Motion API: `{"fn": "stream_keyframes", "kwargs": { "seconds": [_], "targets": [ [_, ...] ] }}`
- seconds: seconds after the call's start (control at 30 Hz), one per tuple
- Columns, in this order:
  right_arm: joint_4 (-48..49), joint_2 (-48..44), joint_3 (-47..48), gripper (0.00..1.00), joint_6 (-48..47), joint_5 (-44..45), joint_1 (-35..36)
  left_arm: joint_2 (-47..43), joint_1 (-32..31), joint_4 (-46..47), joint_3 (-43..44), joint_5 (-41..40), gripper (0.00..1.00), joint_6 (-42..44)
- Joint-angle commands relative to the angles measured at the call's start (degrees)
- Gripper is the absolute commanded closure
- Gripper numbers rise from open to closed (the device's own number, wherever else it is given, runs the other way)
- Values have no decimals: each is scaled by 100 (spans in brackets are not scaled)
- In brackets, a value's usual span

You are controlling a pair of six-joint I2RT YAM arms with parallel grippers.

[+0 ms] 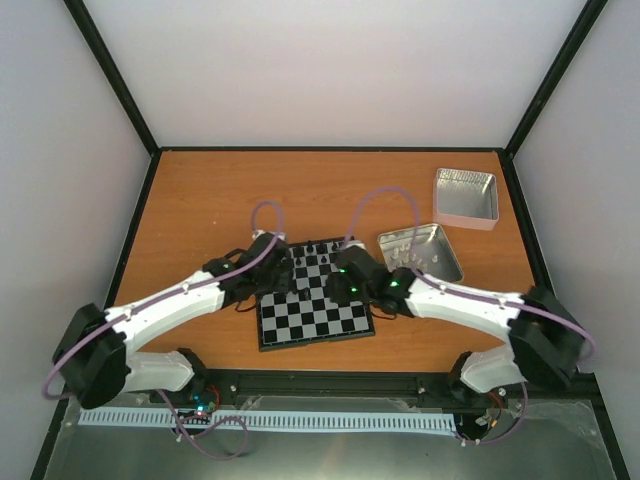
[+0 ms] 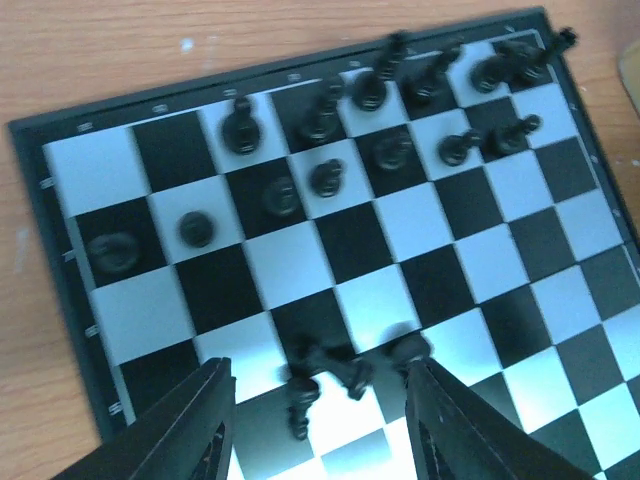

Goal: Set up the chess pieces on the board
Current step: Pick up the chess piece from the chessboard.

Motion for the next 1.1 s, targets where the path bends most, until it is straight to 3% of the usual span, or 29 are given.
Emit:
{"fn": "stream_keyframes", "kwargs": {
  "seconds": [0.0, 0.17, 0.33, 0.6, 1.07],
  "targets": [
    [-2, 969, 859, 38, -790, 48, 477, -685, 424, 104, -423, 154, 51, -422],
    [-266, 2234, 1972, 47, -1722, 35, 892, -1435, 1360, 240, -959, 652, 51, -468],
    [-380, 2864, 2573, 60, -2326, -214, 1073, -1947, 1932, 267, -1256, 1075, 50, -396],
    [-667, 3218, 2820, 69, -2422, 20, 1082, -2029, 1995, 275, -1295, 1207, 50, -378],
    [-516, 3501, 2782, 67, -2422, 236, 983, -1911, 1995, 273, -1243, 1210, 49, -396]
  ]
}}
